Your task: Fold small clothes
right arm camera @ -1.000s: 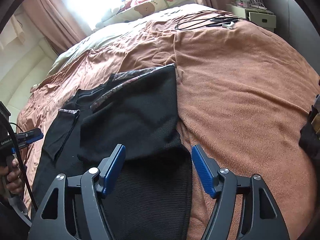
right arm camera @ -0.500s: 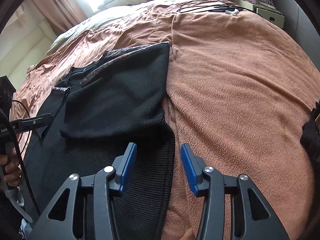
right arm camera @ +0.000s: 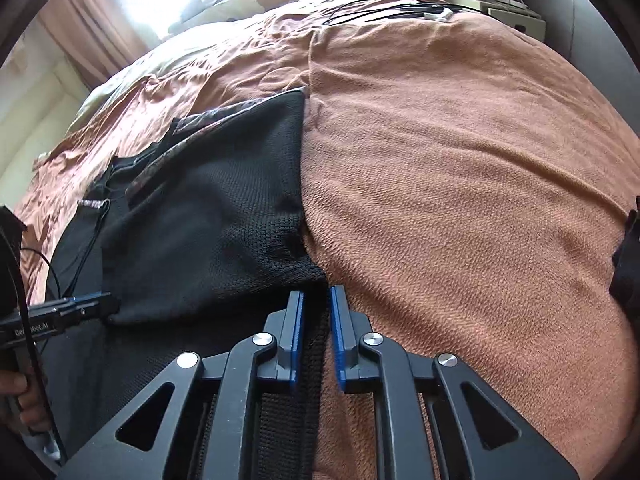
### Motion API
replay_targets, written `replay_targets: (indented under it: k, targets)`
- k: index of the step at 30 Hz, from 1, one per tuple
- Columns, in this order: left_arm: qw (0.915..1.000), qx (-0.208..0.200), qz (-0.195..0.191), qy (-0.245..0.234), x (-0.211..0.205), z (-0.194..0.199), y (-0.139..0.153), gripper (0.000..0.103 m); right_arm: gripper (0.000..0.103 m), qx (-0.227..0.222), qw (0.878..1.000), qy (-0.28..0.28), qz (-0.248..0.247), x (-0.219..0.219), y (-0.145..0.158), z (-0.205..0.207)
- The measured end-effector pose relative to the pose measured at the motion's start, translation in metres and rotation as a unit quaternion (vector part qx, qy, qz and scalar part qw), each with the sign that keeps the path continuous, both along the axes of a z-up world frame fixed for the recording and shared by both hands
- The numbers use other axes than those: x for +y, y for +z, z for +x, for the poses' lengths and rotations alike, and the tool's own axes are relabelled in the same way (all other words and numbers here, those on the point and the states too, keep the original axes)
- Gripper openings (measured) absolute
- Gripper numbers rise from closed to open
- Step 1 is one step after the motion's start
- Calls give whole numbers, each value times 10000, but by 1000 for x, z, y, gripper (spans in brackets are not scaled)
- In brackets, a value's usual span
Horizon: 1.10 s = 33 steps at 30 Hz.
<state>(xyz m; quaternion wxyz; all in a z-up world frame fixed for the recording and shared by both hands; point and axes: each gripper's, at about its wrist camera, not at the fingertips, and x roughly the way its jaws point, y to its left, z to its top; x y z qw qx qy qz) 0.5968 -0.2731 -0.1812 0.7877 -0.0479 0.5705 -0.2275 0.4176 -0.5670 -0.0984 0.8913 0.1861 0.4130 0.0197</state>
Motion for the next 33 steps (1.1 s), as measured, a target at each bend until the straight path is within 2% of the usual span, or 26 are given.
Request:
replay_targets:
  k: [1, 3, 7, 11, 12, 14, 16, 17, 20, 22, 29, 33]
  targets:
    - [10000, 58, -39, -29, -1, 0, -1, 11, 8, 14, 10000, -20, 16, 0, -1, -1]
    - [9998, 143, -83, -51, -2, 0, -2, 4, 8, 67, 10000, -31, 1, -1, 1, -3]
    - [9992, 345, -133, -119, -1, -6, -2, 4, 8, 194, 9997, -130, 51, -7, 4, -7]
    - [9990, 322, -60, -303, -1, -11, 2, 4, 9, 164, 9996, -154, 190, -12, 16, -18]
    - [9991, 272, 1, -326, 0, -10, 3, 8, 9, 118, 9996, -162, 189, -13, 20, -20]
    - [9994, 162, 129, -260, 6, -6, 8, 21, 9, -23, 9995, -165, 267, -15, 26, -25]
    - [9999, 7, 59, -118, 14, -2, 14, 50, 10, -170, 9990, -158, 393, -16, 30, -27]
    - [10000, -79, 53, -21, 18, 2, 17, 54, 10, -225, 9986, -169, 457, -17, 29, -27]
    - [9996, -179, 90, 174, 28, 17, 19, 55, 22, -306, 9974, -113, 641, -17, 25, -26]
    - [9993, -210, 172, 273, 31, 29, 17, 55, 40, -332, 9974, -55, 640, -14, 22, -23]
    - [9976, -288, 488, 388, 31, 72, 4, 55, 40, -307, 9990, -97, 311, -6, 14, -12]
    - [9959, -428, 720, 337, 25, 91, -2, 51, 40, -214, 9995, -93, 206, -2, 9, -4]
